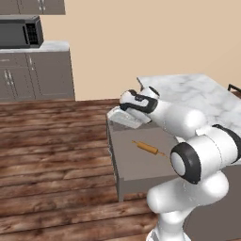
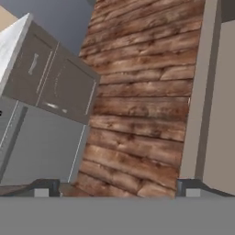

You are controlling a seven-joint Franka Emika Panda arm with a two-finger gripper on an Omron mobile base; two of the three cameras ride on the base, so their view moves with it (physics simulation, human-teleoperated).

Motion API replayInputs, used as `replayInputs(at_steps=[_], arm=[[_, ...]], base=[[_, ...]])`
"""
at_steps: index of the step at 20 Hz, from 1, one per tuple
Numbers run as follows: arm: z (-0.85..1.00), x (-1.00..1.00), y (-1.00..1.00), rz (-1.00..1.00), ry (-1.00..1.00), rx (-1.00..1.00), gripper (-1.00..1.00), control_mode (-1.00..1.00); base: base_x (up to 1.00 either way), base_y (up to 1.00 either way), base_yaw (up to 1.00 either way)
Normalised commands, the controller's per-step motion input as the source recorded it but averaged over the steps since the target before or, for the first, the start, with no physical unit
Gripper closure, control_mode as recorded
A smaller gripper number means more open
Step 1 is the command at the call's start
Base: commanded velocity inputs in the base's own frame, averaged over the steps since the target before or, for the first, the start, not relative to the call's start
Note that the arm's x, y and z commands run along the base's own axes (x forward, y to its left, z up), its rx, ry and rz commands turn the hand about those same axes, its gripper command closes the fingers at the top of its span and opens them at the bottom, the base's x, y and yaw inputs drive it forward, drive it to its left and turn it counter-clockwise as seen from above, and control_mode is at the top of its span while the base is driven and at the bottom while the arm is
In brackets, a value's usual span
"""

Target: Pick the rolling pin from the drawer and place it on the counter.

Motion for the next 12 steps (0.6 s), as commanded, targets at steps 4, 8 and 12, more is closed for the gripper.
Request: replayInputs(at_steps=[4, 8, 12], arm=[[0.99, 0.00, -1.00, 0.00, 0.04, -0.03, -1.00, -1.00], [0.66, 0.03, -0.82, 0.00, 0.16, -0.30, -1.00, -1.00], [0.06, 0.08, -0.43, 0.03, 0.16, -0.53, -1.00, -1.00]], base=[[0.00, 0.00, 0.00], [0.00, 0.00, 0.00], [0.00, 0.00, 0.00]])
